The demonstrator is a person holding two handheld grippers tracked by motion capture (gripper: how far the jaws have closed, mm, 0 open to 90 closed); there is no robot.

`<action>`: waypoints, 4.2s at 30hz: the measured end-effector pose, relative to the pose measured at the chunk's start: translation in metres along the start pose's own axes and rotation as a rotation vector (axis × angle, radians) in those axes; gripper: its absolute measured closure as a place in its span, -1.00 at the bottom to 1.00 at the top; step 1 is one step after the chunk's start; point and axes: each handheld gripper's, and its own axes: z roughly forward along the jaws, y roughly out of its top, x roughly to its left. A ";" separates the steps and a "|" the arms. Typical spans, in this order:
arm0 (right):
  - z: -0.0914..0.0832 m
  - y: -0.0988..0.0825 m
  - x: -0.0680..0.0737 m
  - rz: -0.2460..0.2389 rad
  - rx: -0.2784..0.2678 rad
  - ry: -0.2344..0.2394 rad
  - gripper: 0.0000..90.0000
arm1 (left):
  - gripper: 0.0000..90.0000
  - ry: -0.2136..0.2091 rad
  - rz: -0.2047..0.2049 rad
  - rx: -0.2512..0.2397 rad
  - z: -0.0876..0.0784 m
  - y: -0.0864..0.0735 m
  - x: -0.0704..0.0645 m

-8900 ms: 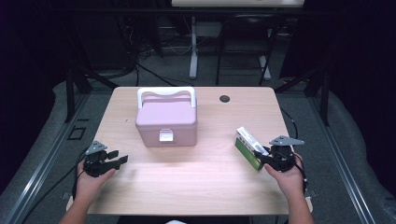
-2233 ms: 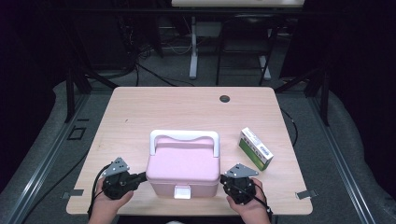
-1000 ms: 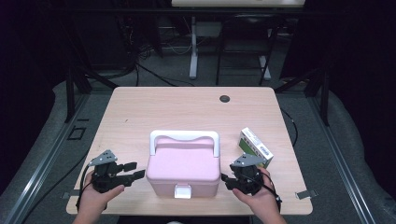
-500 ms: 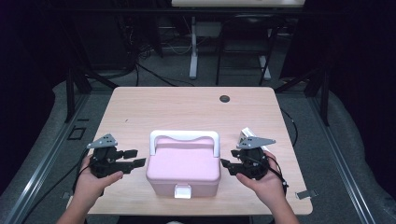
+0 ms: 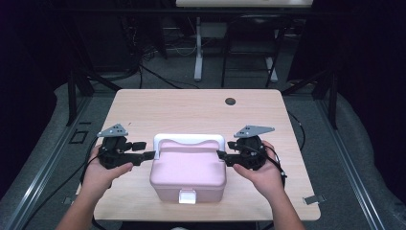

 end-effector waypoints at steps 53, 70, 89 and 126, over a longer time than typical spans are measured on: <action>0.011 -0.011 0.000 0.005 0.037 0.077 0.61 | 0.65 -0.055 0.065 0.022 0.017 -0.007 -0.008; 0.007 -0.009 0.007 -0.014 0.022 0.086 0.63 | 0.65 -0.068 0.064 0.028 0.007 -0.007 -0.010; 0.004 -0.005 0.005 -0.001 -0.018 0.103 0.64 | 0.62 -0.070 0.055 -0.044 0.005 -0.008 -0.005; 0.000 0.007 -0.005 0.023 -0.075 0.135 0.64 | 0.96 -0.003 0.047 -0.028 -0.032 -0.036 -0.019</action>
